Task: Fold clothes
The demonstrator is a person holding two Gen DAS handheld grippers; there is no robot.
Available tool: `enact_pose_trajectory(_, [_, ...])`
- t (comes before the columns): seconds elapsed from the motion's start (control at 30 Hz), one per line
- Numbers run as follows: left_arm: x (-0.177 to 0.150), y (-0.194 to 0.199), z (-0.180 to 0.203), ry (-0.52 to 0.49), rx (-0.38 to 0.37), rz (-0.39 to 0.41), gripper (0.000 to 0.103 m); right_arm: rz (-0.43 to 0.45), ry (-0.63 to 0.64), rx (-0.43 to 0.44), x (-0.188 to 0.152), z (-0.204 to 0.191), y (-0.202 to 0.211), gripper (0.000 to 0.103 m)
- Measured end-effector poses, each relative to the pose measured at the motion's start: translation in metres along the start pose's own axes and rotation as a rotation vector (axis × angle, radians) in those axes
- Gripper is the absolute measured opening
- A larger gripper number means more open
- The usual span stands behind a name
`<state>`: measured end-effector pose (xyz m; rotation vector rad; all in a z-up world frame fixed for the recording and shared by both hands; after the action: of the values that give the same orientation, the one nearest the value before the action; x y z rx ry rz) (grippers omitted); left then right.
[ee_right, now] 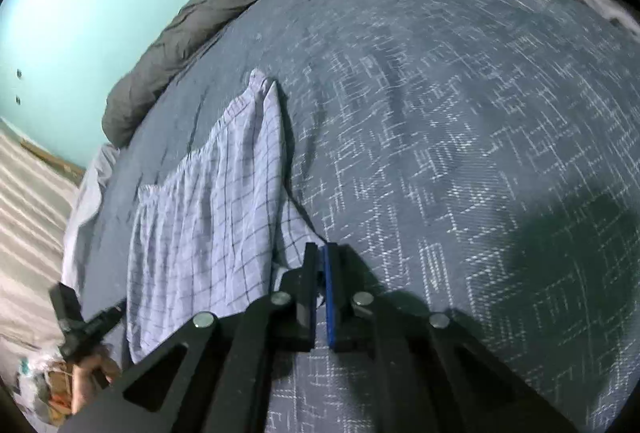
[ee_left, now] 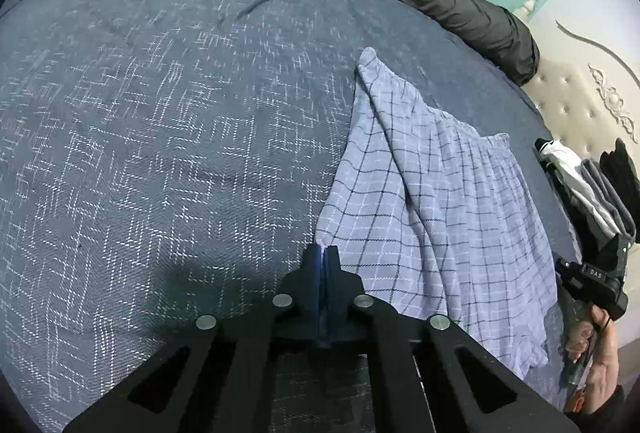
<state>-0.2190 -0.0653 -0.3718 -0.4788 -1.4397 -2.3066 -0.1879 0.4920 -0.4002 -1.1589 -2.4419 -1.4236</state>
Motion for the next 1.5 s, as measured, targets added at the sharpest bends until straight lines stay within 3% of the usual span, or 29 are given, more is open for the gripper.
enact_pose_trajectory(0.2, [0.005,0.015,-0.011,0.046,0.004,0.052,0.001,0.102,-0.02,-0.028,0.019,0.013,0.028,0.002])
enact_pose_trajectory(0.4, [0.006,0.013,-0.032,0.127,0.011,0.07,0.001,0.128,-0.048,-0.101,0.026,0.039,0.037,0.002])
enact_pose_trajectory(0.57, [0.009,0.018,-0.037,0.134,0.028,0.091,0.001,0.168,-0.065,-0.163,0.033,0.057,0.047,0.002])
enact_pose_trajectory(1.0, [0.004,0.022,-0.061,0.183,0.025,0.086,0.001,0.142,-0.102,-0.189,0.04,0.062,0.032,0.002])
enact_pose_trajectory(1.2, [-0.001,0.047,-0.069,0.173,0.066,0.143,0.001,0.15,-0.114,-0.193,0.038,0.062,0.041,0.002])
enact_pose_trajectory(1.5, [-0.01,0.044,-0.082,0.194,0.07,0.111,0.001,0.169,-0.139,-0.202,0.038,0.074,0.05,0.002])
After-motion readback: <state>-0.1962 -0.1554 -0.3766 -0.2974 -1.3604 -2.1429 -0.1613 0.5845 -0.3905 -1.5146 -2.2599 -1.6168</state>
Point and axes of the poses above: each gripper's, at about its wrist camera, not at the fingertips, and y roughly against the way its jaws point, z to its right, x to its top, the point moved 6 cm from there along -y, roughly the way its jaws point, and after that the axes turned 1 degree about y, right-handed, at the moved point
